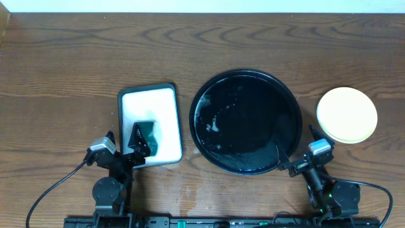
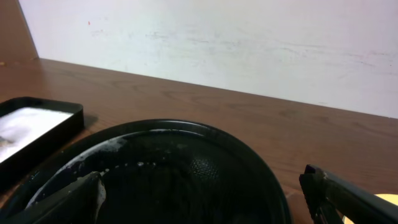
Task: Clean dirty plates on tray and stack at the side
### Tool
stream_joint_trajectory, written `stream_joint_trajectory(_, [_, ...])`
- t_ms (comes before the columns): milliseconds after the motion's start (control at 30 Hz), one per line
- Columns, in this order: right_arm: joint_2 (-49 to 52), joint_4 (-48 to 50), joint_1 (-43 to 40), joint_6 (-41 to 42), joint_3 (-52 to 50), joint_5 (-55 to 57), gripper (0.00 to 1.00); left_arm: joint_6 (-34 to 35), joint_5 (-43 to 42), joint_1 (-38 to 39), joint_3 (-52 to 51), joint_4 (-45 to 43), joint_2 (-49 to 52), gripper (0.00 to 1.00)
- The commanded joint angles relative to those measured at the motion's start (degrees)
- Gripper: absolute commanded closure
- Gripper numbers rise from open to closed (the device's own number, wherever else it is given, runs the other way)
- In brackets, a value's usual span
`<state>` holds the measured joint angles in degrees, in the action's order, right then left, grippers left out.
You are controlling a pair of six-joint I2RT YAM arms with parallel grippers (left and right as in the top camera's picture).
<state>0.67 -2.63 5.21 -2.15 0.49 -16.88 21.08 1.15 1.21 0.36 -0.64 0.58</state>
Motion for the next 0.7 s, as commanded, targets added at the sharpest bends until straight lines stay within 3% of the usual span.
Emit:
stream_joint_trajectory(0, [-0.35, -0.11, 0.46, -0.7, -0.17, 0.15, 0.01, -0.7, -0.52, -0.33, -0.13, 2.49, -0.5, 0.14])
stream_joint_trajectory(667, [-0.35, -0.09, 0.46, -0.7, -0.17, 0.13, 0.01, -0.7, -0.52, -0.22, -0.13, 4.76, -0.24, 0.14])
